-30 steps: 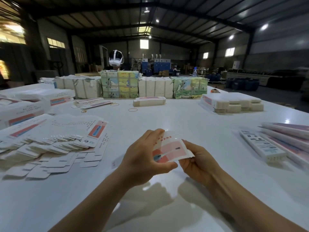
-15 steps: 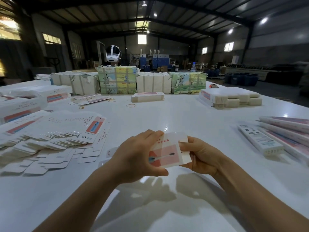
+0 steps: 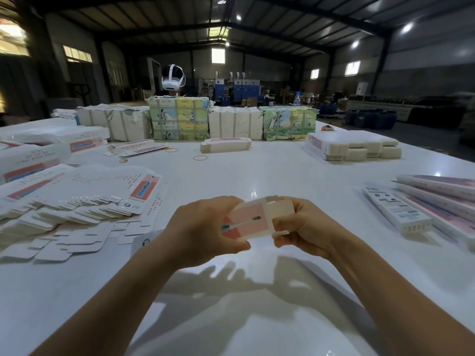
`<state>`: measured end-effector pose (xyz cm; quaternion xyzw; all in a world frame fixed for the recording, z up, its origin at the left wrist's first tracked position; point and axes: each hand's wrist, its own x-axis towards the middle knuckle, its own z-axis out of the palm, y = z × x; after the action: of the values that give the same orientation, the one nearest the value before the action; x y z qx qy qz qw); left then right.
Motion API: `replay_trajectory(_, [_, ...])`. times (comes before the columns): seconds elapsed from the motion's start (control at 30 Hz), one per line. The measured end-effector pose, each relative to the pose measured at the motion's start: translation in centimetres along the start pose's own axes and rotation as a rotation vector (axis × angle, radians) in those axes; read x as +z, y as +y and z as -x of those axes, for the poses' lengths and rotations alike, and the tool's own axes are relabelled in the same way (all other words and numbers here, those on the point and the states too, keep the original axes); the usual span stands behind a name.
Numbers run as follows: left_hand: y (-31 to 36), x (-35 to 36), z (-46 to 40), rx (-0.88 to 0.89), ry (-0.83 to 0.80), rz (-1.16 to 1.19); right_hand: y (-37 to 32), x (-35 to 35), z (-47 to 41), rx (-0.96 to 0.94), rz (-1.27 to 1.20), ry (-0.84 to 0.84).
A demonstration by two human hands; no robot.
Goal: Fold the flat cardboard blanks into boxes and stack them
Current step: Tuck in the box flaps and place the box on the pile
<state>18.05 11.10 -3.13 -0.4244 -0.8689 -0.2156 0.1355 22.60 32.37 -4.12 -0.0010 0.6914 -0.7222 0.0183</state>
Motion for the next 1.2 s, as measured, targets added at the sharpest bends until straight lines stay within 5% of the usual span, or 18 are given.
replay_trajectory(0.17, [-1.0,-0.5,-0.1,-0.094,0.002,0.131,-0.2,0.3,0.2,-0.098,-0.105,0.021])
replay_trajectory(0.3, [-2.0,-0.4,-0.3,-0.172,0.027,0.097,0.9,1.6,0.0,-0.427,0.204,0.589])
replay_trajectory(0.37, [-2.4,-0.3,-0.4,-0.218,0.040,0.091,1.7,2.5,0.1,-0.551,0.370,0.719])
replay_trajectory(0.53, [-2.8,0.0,-0.7,-0.246,0.055,0.038,3.0,4.4,-0.1,-0.621,0.618,0.612])
replay_trajectory(0.97, [-1.9,1.1,-1.2,-0.145,0.015,0.129,2.6,5.0,0.3,-0.415,0.334,0.474])
replay_trajectory(1.2, [-2.4,1.0,-0.6,-0.121,-0.057,0.199,2.5,4.5,0.5,-0.563,0.534,0.367])
